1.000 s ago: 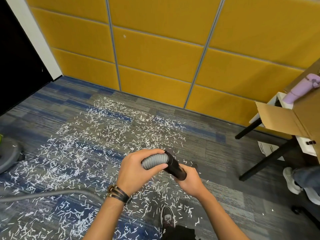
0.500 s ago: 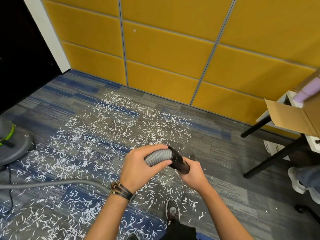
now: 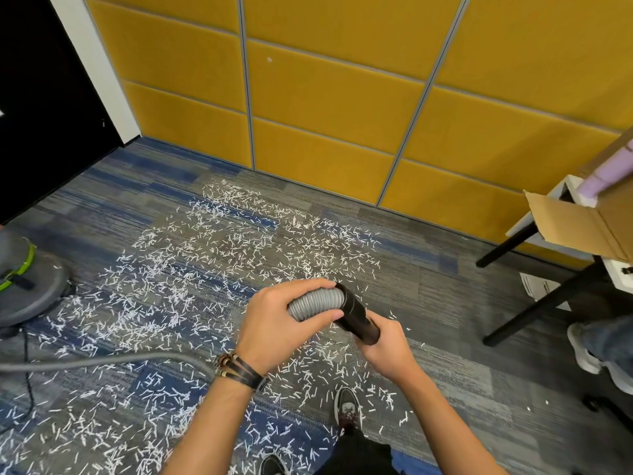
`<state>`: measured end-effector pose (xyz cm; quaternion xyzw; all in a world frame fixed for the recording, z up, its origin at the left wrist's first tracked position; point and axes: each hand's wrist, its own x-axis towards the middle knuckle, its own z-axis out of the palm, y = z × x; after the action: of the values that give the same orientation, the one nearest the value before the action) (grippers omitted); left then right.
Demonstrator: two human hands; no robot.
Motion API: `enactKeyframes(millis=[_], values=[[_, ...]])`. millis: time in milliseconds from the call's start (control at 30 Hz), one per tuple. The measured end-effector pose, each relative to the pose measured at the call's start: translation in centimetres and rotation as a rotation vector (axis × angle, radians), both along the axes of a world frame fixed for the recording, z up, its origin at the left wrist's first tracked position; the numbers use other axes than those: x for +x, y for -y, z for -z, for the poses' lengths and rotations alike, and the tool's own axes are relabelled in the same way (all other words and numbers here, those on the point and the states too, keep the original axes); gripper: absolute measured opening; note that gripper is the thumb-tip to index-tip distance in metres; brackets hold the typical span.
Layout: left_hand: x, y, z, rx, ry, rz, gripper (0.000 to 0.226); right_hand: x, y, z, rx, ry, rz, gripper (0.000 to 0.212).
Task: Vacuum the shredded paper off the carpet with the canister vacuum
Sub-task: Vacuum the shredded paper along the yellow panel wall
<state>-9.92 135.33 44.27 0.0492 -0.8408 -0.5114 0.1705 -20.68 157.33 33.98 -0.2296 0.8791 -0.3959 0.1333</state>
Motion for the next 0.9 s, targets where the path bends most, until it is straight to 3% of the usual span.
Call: enactKeyframes(millis=[333,700,900], values=[[0.8,-0.3,1.5,-0.016,0.059,0.083,0.052,1.7,-0.3,1.4,0.047,0.102,0.008,0.016],[2.6,2.0,-1.3,0.002,-0.084,0.023,0.045,4.8,1.7,-0.9,-0.085,0.043,0.065,0.019],[2.9,0.4,0.7,-0.067,0.005,0.053,0.053,3.6,0.8,0.2,-0.043,0.080,0.047,0.030]])
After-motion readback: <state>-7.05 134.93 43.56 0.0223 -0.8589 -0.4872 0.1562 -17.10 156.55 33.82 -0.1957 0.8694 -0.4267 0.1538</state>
